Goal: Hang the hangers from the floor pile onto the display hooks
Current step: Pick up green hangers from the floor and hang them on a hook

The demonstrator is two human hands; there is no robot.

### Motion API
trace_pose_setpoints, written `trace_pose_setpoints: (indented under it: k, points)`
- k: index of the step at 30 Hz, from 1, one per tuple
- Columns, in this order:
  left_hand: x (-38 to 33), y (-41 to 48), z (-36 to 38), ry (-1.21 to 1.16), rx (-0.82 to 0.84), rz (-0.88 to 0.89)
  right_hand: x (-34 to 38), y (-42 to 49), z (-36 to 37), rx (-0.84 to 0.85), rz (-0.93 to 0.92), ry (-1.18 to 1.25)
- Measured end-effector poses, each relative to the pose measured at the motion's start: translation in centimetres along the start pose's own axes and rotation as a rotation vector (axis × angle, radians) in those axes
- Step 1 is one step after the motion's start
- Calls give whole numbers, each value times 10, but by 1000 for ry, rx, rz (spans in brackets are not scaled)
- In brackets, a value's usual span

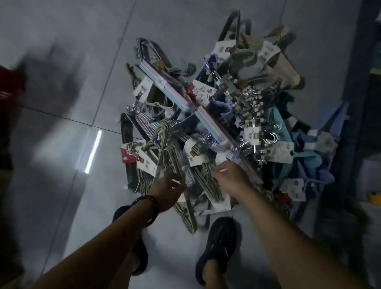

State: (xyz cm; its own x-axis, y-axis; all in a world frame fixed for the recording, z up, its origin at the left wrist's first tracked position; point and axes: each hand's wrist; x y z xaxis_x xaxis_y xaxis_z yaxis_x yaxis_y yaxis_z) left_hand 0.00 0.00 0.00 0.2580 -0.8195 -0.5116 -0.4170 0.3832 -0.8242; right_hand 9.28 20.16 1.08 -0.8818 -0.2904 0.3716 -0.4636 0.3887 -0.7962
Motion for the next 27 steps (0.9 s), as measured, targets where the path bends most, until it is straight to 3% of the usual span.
trace_pose_setpoints:
  k: [3, 7, 14, 19, 27]
  points:
    - [20, 48, 7, -220, -102, -95, -1, 50, 37, -4, 30, -19]
    - [42, 82, 13, -626, -120, -242, -1, 102, 85, -84, 8, -11]
    - [47, 87, 28, -725, -80, -159, 6, 125, 93, -175, -121, 14]
    - [39, 83, 16, -847, -22, -221, 33, 98, 52, -343, -223, -69]
    - [30, 70, 6, -822, 53, -249, 92, 55, -6, -371, -298, -260]
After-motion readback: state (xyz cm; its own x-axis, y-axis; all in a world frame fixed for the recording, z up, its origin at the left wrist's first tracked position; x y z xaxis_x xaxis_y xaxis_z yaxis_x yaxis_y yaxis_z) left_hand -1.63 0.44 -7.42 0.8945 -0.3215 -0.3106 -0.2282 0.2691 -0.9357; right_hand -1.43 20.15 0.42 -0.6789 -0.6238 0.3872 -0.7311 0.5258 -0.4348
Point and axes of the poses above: each hand's wrist, its own y-axis towards the middle knuckle, its own z-axis out of the palm, x = y × z, and after that the axes turned 7 degrees about -y, right-handed
